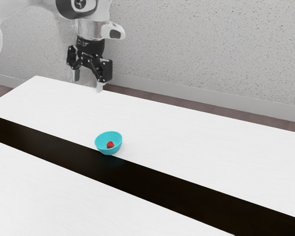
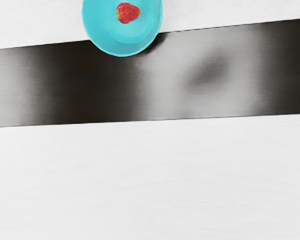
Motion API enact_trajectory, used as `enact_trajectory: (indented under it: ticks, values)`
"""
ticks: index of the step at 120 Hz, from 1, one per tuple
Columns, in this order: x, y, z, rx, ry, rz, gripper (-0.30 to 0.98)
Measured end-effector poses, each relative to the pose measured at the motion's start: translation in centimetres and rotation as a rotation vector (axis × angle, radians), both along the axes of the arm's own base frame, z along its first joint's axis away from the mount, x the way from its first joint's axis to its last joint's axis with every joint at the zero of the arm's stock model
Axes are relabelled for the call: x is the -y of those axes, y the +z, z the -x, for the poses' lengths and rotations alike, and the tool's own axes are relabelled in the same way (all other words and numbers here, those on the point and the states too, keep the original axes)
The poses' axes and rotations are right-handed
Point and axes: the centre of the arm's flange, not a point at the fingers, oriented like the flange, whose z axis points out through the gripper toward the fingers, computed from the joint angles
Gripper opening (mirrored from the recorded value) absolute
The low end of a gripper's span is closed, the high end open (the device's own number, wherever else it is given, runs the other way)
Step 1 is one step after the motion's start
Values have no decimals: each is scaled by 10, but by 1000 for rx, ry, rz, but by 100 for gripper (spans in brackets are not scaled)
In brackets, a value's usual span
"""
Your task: Take strawberry from the bowl
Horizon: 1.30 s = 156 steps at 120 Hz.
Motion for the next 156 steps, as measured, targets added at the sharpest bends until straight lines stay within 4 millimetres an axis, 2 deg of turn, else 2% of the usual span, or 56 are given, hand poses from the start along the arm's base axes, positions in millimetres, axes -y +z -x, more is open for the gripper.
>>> enact_trajectory:
  ticks: [13,25,35,45,60,77,89,107,117,142,156]
  values:
    - [0,-18,-24,73,7,23,69]
    - [-7,-47,-45,82,29,47,69]
    - [-35,-87,-55,68,77,53,69]
    - [-51,-126,-59,66,107,67,66]
    - [-58,-170,-61,92,124,90,55]
    - [-70,-208,-61,139,151,117,47]
    - [-74,-236,-54,140,163,129,44]
    - [-79,-256,-56,168,177,148,36]
    - [-92,-270,-61,176,202,163,33]
    - [-111,-292,-75,203,240,188,29]
    - [-115,-307,-80,207,251,202,29]
